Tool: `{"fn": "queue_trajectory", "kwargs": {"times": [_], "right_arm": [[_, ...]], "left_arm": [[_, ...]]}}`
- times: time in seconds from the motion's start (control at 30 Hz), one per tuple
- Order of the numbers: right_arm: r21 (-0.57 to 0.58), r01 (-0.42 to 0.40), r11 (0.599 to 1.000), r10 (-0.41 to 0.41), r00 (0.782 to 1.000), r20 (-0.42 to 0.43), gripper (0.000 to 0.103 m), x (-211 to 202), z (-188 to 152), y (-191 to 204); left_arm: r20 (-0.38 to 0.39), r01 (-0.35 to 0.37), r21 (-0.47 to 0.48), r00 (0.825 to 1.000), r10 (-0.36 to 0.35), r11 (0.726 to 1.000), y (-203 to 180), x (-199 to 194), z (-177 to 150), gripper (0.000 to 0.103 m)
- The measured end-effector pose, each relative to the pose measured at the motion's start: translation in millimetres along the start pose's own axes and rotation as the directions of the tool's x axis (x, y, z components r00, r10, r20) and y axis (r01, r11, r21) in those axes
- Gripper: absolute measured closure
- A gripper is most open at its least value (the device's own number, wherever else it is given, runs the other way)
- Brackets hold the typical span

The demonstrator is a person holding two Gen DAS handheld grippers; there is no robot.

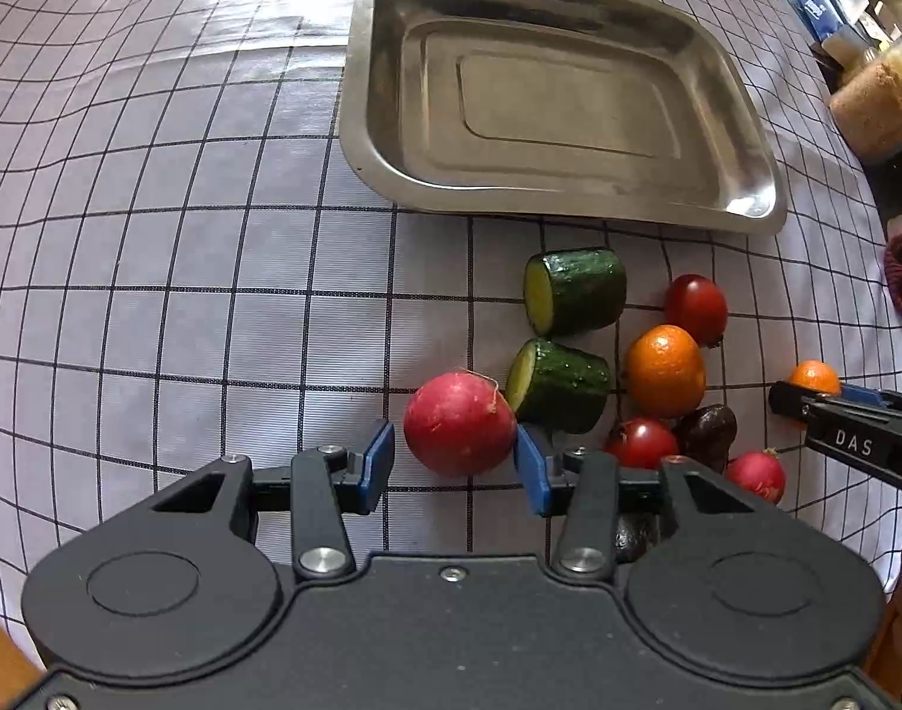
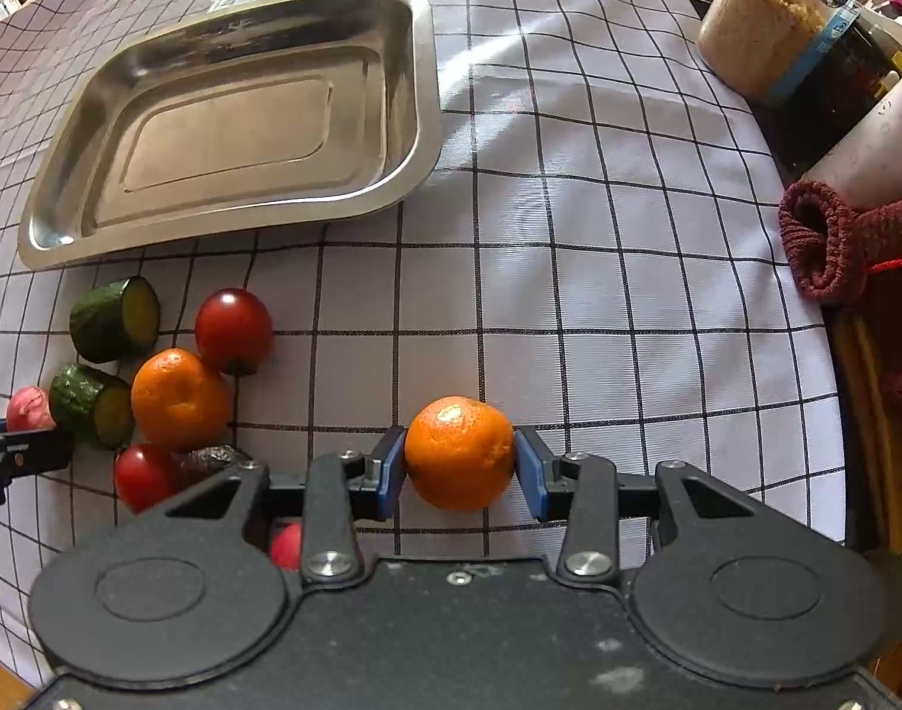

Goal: Organize fruits
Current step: 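Grasp the mandarin orange with the right gripper while the left gripper grasps the red fruit, then carry both held fruits over the steel tray and open both grippers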

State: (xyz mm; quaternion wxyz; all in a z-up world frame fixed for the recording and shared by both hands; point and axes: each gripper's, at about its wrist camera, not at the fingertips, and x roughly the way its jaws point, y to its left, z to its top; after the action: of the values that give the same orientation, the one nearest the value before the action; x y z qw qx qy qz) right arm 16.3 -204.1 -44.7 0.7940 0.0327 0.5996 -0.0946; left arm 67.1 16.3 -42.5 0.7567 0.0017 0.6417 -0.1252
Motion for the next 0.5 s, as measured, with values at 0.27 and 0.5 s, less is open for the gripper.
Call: {"fn": "queue_trajectory", "kwargs": {"times": [0.27, 0.5], "right_arm": [[-0.005, 0.002, 1.000, -0.002, 1.000, -0.004, 0.062, 0.8, 1.5, -0.5], [0.009, -0.034, 0.999, 0.034, 0.999, 0.009, 0.063, -8.1, -4.0, -3.7]], "left_arm": [[0.017, -0.026, -0.012, 1.000, 0.026, 1.000, -1.4, -3.9, 1.3, 0.051], [0.059, -0.019, -0.013, 0.998, 0.020, 1.000, 3.4, -10.7, -2.6, 0.056]]}}
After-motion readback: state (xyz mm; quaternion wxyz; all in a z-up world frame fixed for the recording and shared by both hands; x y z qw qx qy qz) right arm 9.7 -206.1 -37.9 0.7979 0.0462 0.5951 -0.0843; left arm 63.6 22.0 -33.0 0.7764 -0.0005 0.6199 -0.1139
